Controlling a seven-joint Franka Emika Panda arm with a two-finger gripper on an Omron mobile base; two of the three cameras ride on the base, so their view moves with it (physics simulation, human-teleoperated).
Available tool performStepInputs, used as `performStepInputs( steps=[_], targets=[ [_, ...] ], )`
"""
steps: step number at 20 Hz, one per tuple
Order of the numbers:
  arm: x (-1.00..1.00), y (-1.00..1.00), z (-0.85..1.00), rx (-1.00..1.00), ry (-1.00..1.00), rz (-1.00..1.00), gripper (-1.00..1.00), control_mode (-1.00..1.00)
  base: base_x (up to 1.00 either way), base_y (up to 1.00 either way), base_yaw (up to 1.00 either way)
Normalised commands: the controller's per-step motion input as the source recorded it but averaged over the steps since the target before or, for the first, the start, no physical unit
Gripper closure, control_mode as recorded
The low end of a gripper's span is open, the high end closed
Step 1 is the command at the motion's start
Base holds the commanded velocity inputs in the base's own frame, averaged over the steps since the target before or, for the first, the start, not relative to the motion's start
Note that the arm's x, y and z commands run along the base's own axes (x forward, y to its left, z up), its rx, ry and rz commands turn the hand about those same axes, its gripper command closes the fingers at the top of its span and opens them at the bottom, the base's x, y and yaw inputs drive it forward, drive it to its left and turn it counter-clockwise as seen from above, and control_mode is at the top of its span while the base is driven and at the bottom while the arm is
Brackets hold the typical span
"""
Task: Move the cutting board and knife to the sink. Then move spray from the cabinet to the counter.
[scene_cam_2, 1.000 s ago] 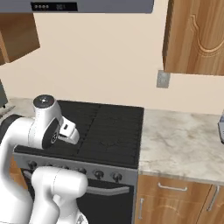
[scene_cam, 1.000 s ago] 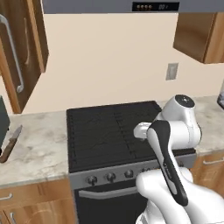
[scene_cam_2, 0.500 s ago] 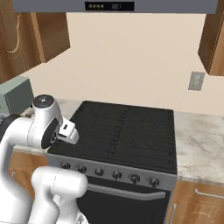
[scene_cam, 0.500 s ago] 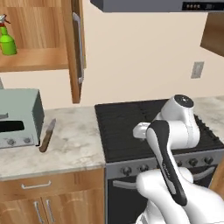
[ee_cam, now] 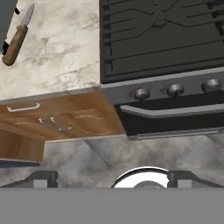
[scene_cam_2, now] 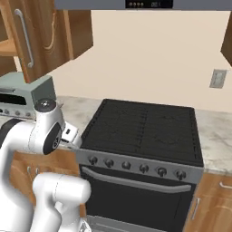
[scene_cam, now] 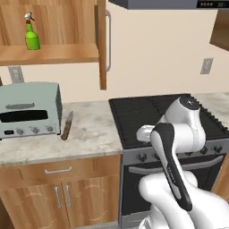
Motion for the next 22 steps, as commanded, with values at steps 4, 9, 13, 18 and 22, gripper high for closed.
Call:
performStepInputs(
  steps=[4,9,13,18,22],
  targets=[
    [0.00,0.00,0.00,0.00,0.00,0.00,-1.00,1.00,-0.23,0.75,0.06],
    [0.00,0.00,0.00,0.00,0.00,0.00,-1.00,1.00,-0.14,0.77,0.01],
    [0.00,0.00,0.00,0.00,0.00,0.00,-1.00,1.00,-0.02,0.81,0.00],
    [0.00,0.00,0.00,0.00,0.00,0.00,-1.00,1.00,0.23,0.75,0.00],
    [0.00,0.00,0.00,0.00,0.00,0.00,-1.00,1.00,0.58,0.34,0.00]
  ],
)
